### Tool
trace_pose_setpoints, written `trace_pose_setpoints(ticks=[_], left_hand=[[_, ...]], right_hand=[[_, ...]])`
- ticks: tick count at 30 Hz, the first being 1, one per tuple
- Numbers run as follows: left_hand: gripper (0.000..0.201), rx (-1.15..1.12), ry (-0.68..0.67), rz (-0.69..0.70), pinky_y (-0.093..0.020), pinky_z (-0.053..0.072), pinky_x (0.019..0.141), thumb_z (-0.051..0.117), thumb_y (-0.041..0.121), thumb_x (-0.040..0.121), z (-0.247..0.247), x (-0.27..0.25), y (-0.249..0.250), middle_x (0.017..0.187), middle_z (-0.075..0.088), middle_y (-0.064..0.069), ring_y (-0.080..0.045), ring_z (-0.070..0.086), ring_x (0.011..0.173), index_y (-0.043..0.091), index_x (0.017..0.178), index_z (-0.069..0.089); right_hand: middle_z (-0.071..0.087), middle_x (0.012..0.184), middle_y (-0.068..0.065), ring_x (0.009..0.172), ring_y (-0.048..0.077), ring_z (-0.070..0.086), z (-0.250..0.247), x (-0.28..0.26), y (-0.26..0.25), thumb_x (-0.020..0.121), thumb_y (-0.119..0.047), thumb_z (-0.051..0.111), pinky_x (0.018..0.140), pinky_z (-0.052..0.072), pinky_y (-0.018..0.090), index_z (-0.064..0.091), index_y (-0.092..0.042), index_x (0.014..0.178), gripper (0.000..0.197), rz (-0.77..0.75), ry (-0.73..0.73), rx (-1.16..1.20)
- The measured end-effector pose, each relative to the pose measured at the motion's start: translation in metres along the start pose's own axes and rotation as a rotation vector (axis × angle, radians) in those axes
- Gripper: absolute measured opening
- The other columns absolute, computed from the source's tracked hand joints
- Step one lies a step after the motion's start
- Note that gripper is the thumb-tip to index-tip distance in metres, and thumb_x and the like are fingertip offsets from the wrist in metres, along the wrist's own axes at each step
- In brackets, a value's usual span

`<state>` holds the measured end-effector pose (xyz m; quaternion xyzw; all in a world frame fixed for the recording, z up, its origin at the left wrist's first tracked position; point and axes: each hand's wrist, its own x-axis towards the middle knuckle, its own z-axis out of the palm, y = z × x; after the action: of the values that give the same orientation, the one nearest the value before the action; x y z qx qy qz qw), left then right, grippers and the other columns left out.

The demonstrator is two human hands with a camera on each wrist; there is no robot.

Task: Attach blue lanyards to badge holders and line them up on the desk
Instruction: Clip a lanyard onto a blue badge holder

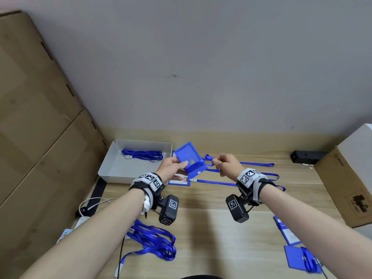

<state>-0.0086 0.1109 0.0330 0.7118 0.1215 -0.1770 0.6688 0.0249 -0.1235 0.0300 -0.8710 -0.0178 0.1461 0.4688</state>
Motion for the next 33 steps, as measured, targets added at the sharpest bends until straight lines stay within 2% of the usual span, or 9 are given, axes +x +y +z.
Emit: trace_pose_setpoints(ticks=[6, 9, 12, 16, 19, 23, 27, 30, 33], left_hand=[[0.020, -0.056, 0.021, 0.038, -0.021, 0.045, 0.048, 0.068, 0.017, 0.091, 0.001, 0.001, 0.001, 0.092, 0.072, -0.007, -0.018, 0.064, 0.079, 0.001, 0.102, 0.069], [0.020, -0.244, -0.013, 0.041, -0.021, 0.051, 0.051, 0.064, 0.008, 0.093, 0.005, -0.003, 0.006, 0.096, 0.071, -0.012, -0.020, 0.069, 0.077, -0.002, 0.110, 0.065], [0.018, -0.400, 0.070, 0.064, -0.024, 0.056, 0.056, 0.064, 0.002, 0.091, 0.008, -0.004, 0.012, 0.099, 0.070, -0.013, -0.024, 0.069, 0.080, 0.002, 0.109, 0.063], [0.013, -0.320, 0.262, 0.108, -0.025, 0.055, 0.054, 0.069, 0.005, 0.088, 0.001, -0.001, 0.018, 0.091, 0.072, -0.004, -0.016, 0.071, 0.071, 0.013, 0.098, 0.066], [0.013, -0.180, 0.310, 0.105, -0.023, 0.053, 0.052, 0.068, 0.004, 0.087, -0.007, 0.002, 0.017, 0.093, 0.071, -0.009, -0.018, 0.069, 0.071, 0.011, 0.097, 0.065], [0.024, 0.008, 0.224, 0.072, -0.020, 0.049, 0.047, 0.070, 0.003, 0.086, -0.009, 0.001, 0.011, 0.094, 0.070, -0.009, -0.013, 0.066, 0.066, 0.007, 0.108, 0.063], [0.022, 0.090, 0.134, 0.061, -0.021, 0.051, 0.053, 0.071, 0.002, 0.085, 0.001, -0.004, 0.008, 0.090, 0.069, -0.009, -0.012, 0.066, 0.067, 0.004, 0.106, 0.063], [0.021, 0.139, 0.088, 0.061, -0.022, 0.052, 0.056, 0.072, 0.004, 0.084, 0.010, -0.007, 0.007, 0.090, 0.070, -0.008, -0.012, 0.067, 0.069, 0.004, 0.104, 0.065], [0.016, 0.196, 0.012, 0.088, -0.019, 0.052, 0.054, 0.073, 0.004, 0.083, 0.014, -0.011, 0.010, 0.087, 0.071, -0.006, -0.011, 0.067, 0.070, 0.010, 0.096, 0.066]], right_hand=[[0.063, 0.074, -0.001, 0.052, 0.016, 0.056, 0.005, 0.000, 0.009, 0.099, -0.027, 0.051, 0.061, 0.048, 0.029, 0.056, -0.014, 0.077, 0.026, 0.056, -0.091, -0.202], [0.064, 0.075, 0.000, 0.052, 0.015, 0.057, 0.007, 0.001, 0.011, 0.099, -0.029, 0.053, 0.059, 0.048, 0.027, 0.058, -0.015, 0.080, 0.025, 0.070, -0.148, -0.238], [0.063, 0.074, 0.000, 0.053, 0.013, 0.057, 0.010, -0.003, 0.010, 0.099, -0.031, 0.053, 0.062, 0.050, 0.031, 0.058, -0.014, 0.082, 0.025, 0.082, -0.230, -0.270], [0.064, 0.073, -0.002, 0.055, 0.011, 0.057, 0.009, -0.009, 0.009, 0.098, -0.032, 0.055, 0.055, 0.046, 0.023, 0.058, -0.017, 0.077, 0.026, 0.094, -0.282, -0.327], [0.069, 0.077, 0.001, 0.058, 0.012, 0.061, 0.002, -0.011, 0.016, 0.096, -0.033, 0.059, 0.060, 0.048, 0.026, 0.063, -0.015, 0.079, 0.025, 0.105, -0.271, -0.362], [0.071, 0.085, 0.000, 0.074, 0.016, 0.065, -0.005, -0.014, 0.029, 0.089, -0.034, 0.066, 0.066, 0.053, 0.030, 0.070, -0.018, 0.091, 0.017, 0.184, -0.338, -0.334], [0.067, 0.114, -0.006, 0.105, 0.015, 0.062, 0.000, -0.015, 0.033, 0.083, -0.058, 0.062, 0.091, 0.051, 0.037, 0.064, -0.022, 0.121, 0.052, 0.138, -0.227, -0.230], [0.068, 0.108, -0.001, 0.096, 0.012, 0.060, 0.005, -0.023, 0.014, 0.095, -0.044, 0.057, 0.081, 0.048, 0.027, 0.067, -0.018, 0.118, 0.036, 0.082, -0.189, -0.040], [0.069, 0.099, -0.007, 0.091, 0.006, 0.060, 0.009, -0.029, -0.001, 0.098, -0.036, 0.056, 0.076, 0.045, 0.023, 0.070, -0.019, 0.112, 0.026, 0.023, -0.217, 0.010]])
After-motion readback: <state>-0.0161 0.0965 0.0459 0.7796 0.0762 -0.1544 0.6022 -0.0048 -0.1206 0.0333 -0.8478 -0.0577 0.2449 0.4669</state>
